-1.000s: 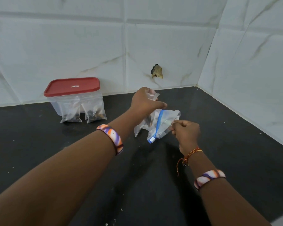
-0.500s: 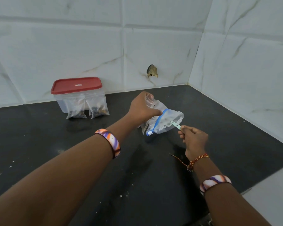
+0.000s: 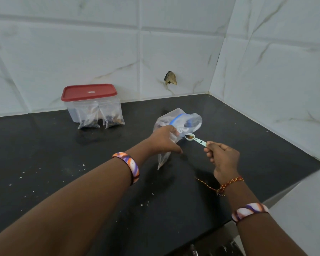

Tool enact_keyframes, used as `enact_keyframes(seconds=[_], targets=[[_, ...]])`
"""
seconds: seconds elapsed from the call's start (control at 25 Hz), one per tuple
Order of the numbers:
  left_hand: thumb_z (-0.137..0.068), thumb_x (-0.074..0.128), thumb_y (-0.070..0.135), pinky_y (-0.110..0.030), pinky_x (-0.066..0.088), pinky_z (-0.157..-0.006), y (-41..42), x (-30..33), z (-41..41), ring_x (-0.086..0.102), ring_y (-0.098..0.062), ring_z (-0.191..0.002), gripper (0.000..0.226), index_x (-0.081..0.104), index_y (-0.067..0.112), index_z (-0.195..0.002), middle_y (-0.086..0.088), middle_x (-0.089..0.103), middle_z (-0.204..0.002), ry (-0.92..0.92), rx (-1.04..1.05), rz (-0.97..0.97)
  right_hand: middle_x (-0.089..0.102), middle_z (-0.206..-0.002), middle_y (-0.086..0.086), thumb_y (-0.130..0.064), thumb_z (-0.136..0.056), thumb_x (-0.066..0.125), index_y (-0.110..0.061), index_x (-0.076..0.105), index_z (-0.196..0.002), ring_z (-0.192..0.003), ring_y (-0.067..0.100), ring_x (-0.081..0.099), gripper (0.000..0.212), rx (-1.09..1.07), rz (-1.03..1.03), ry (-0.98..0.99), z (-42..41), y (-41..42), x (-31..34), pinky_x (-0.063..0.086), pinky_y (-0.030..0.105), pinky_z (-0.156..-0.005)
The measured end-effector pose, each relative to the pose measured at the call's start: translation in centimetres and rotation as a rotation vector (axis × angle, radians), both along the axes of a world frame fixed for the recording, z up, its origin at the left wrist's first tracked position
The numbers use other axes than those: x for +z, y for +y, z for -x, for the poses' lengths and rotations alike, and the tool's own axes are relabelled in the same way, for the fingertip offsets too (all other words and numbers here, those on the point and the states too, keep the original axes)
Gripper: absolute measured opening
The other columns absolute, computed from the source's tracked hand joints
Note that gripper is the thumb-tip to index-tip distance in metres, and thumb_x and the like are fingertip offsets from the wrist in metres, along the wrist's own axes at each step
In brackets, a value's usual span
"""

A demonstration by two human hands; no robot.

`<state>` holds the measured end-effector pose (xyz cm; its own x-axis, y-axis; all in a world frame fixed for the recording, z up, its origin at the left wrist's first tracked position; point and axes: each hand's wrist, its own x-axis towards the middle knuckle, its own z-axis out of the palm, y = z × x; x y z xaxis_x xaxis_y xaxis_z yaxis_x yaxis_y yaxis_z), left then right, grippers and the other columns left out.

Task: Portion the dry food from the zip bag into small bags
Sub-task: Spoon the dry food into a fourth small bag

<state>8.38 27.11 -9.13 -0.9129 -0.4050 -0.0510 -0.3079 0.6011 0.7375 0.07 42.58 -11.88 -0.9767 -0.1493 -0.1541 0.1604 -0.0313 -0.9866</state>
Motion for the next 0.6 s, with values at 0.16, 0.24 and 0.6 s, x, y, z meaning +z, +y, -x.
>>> enact_keyframes(seconds=[0.16,0.24,0.6], targets=[[-0.068,0.080,0.019,-0.024,0.041,-0.084,-0.7,-0.7,-0.1,0.049,-0.019,-0.109,0.063,0.051,0.012,-0.124,-0.008,0.051,-0.129,0.075,0.095,0.005,0.061,-0.044,-0.004,-0.003,-0.084,0.063,-0.002,0.069,-0.085,-0.034,-0.001,0.048,0.007,0.089,0.089,0.120,-0.8,0.4,2.1,0.034,0.009,-0.035],[-0.068,0.081,0.022,-0.023,0.041,-0.084,-0.3,-0.8,-0.1,0.051,-0.020,-0.114,0.068,0.048,0.010,-0.127,-0.007,0.053,-0.129,0.087,0.106,0.025,0.062,-0.048,-0.005,-0.003,-0.083,0.064,-0.003,0.072,-0.085,-0.037,0.000,0.050,0.008,0.153,0.032,0.317,-1.5,0.0,3.4,0.037,0.009,-0.038],[-0.063,0.082,0.016,-0.019,0.043,-0.071,-0.5,-0.9,-0.3,0.056,-0.015,-0.094,0.054,0.057,0.010,-0.110,0.000,0.060,-0.103,0.248,0.231,-0.114,0.071,-0.066,0.009,-0.008,-0.081,0.062,-0.004,0.075,-0.083,-0.051,0.016,0.061,0.013,0.066,-0.275,1.136,-2.6,-2.0,2.5,0.047,0.022,-0.052]])
